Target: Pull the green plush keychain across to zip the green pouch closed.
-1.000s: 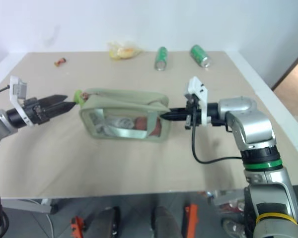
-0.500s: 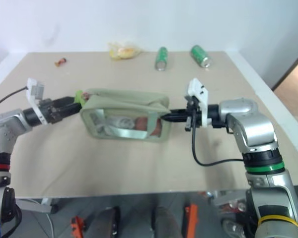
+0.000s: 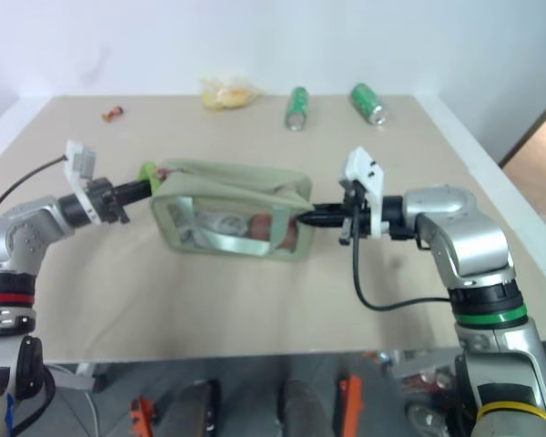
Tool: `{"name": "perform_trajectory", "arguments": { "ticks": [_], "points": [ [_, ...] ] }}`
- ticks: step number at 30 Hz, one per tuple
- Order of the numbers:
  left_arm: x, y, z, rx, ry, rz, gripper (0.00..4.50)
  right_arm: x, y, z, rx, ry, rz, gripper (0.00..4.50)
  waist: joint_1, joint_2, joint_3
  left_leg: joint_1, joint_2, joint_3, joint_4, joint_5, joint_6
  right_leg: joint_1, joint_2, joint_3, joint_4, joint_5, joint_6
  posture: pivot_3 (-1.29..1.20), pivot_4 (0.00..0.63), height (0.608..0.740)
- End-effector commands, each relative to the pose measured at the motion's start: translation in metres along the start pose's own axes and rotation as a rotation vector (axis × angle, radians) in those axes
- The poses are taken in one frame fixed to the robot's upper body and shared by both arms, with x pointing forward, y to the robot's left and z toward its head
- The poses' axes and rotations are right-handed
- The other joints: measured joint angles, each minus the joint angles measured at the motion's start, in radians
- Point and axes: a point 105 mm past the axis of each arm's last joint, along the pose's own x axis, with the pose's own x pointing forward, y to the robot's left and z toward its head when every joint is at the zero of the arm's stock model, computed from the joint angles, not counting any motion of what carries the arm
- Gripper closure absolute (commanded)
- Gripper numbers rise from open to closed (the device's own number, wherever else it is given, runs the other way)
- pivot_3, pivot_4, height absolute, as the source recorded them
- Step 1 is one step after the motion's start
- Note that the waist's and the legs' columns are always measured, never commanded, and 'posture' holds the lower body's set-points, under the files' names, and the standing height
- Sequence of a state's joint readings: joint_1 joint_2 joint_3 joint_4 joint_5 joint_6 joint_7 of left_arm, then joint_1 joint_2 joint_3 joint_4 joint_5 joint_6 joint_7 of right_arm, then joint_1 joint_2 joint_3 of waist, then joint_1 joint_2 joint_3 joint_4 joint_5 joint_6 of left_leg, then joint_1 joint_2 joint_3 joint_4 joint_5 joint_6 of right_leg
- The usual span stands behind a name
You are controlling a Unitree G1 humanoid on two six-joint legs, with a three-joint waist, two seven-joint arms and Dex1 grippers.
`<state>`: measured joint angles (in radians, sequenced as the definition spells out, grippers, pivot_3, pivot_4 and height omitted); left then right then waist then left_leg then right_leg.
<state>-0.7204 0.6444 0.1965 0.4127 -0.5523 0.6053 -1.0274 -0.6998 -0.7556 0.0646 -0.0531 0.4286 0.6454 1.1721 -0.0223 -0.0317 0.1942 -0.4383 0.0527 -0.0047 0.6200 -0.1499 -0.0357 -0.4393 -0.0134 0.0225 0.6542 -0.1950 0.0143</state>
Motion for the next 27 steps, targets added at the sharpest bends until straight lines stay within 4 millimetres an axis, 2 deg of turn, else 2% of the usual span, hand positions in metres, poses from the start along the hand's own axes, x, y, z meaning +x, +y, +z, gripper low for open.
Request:
{"name": "perform_trajectory", "arguments": {
  "ticks": [1,8,12,14,17,19,27],
  "points": [
    [0.002,-0.007,0.021,0.058,-0.062,-0.022,4.48,-0.002,0.002,0.003,-0.013,-0.004,0.0,4.5,0.0,0.0,0.0,0.0,0.0,0.0,0.0,0.0,0.0,0.0,0.0,0.0,0.0,0.0,0.0,0.0,0.15,0.74],
    [0.0,-0.008,0.068,0.181,-0.155,0.011,4.48,-0.001,0.002,0.004,-0.016,-0.002,0.005,4.5,0.0,0.0,0.0,0.0,0.0,0.0,0.001,0.0,0.0,0.0,0.0,0.0,0.0,0.0,0.0,0.0,0.15,0.74],
    [0.006,-0.018,0.099,0.253,-0.213,-0.025,4.48,-0.001,0.001,0.004,-0.018,0.001,0.003,4.5,0.0,0.0,0.0,0.0,0.0,0.0,0.001,0.0,0.0,0.0,0.0,0.0,0.0,0.001,0.001,0.0,0.15,0.74],
    [0.014,-0.022,0.107,0.283,-0.214,-0.037,4.48,-0.001,0.0,0.004,-0.019,0.002,0.0,4.5,0.0,0.0,0.0,0.0,0.0,0.0,0.001,0.0,0.0,0.0,0.0,0.0,0.0,0.001,0.001,0.0,0.15,0.74],
    [0.027,-0.031,0.11,0.335,-0.194,-0.071,4.48,-0.001,0.0,0.004,-0.02,-0.001,-0.003,4.5,0.0,0.0,0.0,0.0,0.0,0.0,0.001,0.0,0.0,0.0,0.0,0.0,0.0,0.001,0.001,0.0,0.15,0.74],
    [0.044,-0.04,0.107,0.395,-0.157,-0.098,4.48,-0.001,0.0,0.004,-0.02,-0.001,-0.01,4.5,0.0,0.0,0.0,0.0,0.0,0.0,0.001,0.0,0.0,0.0,0.0,0.0,0.0,0.001,0.001,0.0,0.15,0.74],
    [0.101,-0.093,0.084,0.569,-0.069,-0.292,4.48,-0.004,0.001,0.004,-0.021,-0.001,-0.028,4.5,0.0,0.0,0.0,-0.001,-0.001,0.001,0.002,0.0,0.0,0.001,0.0,0.002,-0.001,0.001,0.002,0.0,0.15,0.74]
  ]
}}
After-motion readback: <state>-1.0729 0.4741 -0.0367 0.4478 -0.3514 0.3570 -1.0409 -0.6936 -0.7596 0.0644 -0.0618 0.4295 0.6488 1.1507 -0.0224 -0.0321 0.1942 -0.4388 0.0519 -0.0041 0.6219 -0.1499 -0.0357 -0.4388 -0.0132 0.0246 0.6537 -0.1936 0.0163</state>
